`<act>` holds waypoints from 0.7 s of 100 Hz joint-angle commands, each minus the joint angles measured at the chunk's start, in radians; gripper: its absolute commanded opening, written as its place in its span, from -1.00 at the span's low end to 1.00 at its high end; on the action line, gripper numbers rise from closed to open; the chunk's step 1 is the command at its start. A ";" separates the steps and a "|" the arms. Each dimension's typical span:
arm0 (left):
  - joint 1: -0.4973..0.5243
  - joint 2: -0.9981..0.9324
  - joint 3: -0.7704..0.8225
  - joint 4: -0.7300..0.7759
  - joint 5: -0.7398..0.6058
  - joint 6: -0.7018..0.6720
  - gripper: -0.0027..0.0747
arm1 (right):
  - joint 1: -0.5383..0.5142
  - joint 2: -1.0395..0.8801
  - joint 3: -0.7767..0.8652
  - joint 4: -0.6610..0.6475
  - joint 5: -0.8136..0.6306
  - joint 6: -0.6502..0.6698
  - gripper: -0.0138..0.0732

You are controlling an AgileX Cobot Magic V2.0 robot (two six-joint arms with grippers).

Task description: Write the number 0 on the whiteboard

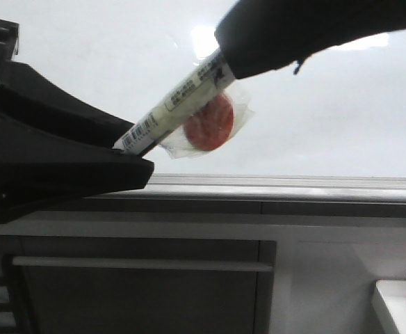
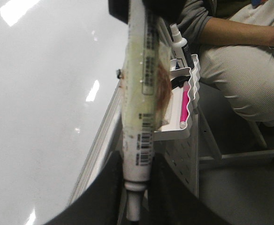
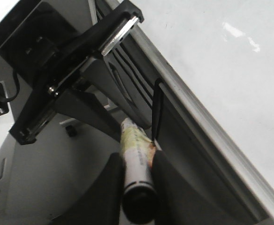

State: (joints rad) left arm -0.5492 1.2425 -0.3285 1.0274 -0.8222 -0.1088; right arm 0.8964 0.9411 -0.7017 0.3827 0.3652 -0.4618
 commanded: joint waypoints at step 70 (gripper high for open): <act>-0.006 -0.312 -0.027 -0.158 0.079 -0.109 0.26 | -0.002 -0.003 -0.038 0.002 -0.149 -0.013 -0.84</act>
State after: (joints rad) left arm -0.5492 1.0285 -0.3285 0.9096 -0.7789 -0.1753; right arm 0.8980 0.9411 -0.7078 0.3828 0.3077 -0.4618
